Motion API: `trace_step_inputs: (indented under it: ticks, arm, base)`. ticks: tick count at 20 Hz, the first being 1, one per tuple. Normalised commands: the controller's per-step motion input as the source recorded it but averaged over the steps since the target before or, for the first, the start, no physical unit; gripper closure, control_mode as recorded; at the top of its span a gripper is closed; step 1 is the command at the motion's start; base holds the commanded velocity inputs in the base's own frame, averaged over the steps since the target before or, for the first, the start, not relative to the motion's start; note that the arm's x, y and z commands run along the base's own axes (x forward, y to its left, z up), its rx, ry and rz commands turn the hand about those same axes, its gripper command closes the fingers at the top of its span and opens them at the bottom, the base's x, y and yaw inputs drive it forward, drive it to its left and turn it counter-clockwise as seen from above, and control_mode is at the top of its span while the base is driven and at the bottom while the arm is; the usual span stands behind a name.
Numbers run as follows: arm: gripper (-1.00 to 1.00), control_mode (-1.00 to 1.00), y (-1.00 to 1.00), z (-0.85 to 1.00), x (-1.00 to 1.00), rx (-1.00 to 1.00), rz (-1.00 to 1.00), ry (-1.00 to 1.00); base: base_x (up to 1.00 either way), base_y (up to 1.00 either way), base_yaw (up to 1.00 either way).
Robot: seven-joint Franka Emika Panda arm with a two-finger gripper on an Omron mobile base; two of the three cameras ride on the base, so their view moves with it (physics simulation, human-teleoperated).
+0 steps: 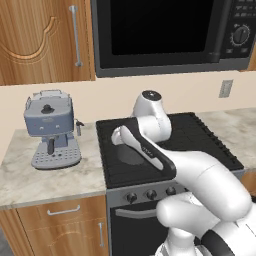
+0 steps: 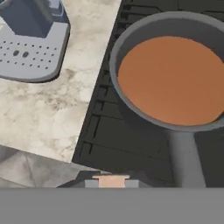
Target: Pick up the sugar cube(s) and place them in the saucepan with hot chocolate.
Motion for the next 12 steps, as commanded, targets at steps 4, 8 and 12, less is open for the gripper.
trace_step_inputs:
  ticks: [4,8,12]
  arm:
    - [1.0,-1.0,-0.51,0.0,0.83,0.0,-0.15,0.0]
    - [1.0,-1.0,-0.28,0.0,0.81,0.0,-0.1,0.0]
    - [1.0,-1.0,0.0,-0.11,0.42,0.0,-0.07,-0.02]
  base:
    - [0.0,0.0,0.0]
    - [0.0,0.0,0.0]
    - [0.0,0.0,0.0]
